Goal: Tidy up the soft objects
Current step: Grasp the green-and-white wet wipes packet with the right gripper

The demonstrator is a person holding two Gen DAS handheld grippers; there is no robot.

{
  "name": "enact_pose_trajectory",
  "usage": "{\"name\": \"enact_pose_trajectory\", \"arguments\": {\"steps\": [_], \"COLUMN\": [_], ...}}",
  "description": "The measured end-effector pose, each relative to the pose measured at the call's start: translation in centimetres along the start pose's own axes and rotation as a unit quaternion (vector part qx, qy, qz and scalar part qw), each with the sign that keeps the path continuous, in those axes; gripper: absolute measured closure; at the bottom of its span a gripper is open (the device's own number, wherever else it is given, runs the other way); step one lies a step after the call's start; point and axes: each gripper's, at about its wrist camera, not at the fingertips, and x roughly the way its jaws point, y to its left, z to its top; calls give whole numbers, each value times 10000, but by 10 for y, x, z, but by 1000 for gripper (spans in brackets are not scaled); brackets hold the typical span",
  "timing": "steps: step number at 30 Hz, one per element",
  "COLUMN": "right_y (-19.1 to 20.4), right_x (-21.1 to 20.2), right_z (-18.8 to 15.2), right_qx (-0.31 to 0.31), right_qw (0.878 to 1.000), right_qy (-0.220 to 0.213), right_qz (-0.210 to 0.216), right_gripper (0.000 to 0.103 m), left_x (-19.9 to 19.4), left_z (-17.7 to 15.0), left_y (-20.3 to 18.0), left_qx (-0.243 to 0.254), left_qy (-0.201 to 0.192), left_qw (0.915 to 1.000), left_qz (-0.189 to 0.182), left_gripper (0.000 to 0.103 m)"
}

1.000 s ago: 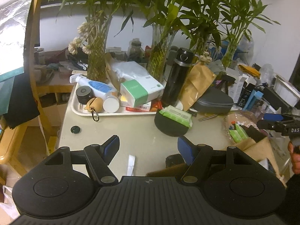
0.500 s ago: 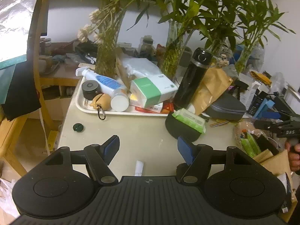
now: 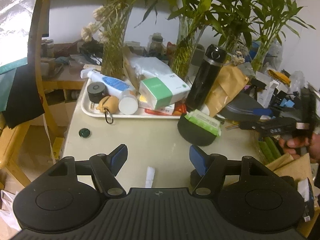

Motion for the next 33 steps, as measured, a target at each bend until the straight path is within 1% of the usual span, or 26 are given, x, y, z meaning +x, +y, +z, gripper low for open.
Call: {"name": "enact_pose_trajectory", "arguments": {"steps": [2,5,13,19,21,23,26,27,29,33], "right_y": [2,3,8,9,8,8,7,8,10,13], "right_x": [11,29,73,104,113,118,119,118,116,112], "right_z": [2,4,6,2,0,0,2,3,4,6], "right_qx": [-71,-109,-281,-362,-335,-276,-212,-223,-322,-459], "right_qw": [10000,9998,9988,9976,9973,9972,9968,9968,9962,9955], "right_qy": [34,128,342,565,626,632,620,623,667,747], "right_qz": [34,111,221,191,201,271,461,454,457,367], "right_gripper": [2,9,13,19,24,25,42,49,52,52], "left_x": [1,2,7,13,16,17,17,16,16,15], "left_z": [-1,-2,1,3,3,3,3,3,3,2], "left_y": [0,-1,2,1,0,-1,-2,-2,-3,-3], "left_qx": [11,38,-99,-188,-170,-149,-141,-133,-108,-103], "left_qy": [82,123,167,167,203,230,247,249,246,216], "left_qw": [10000,9999,9998,9996,9996,9996,9995,9995,9995,9996], "left_qz": [-48,-95,-92,-124,-115,-103,-133,-140,-145,-173], "left_gripper": [35,35,35,35,35,35,35,35,35,35]}}
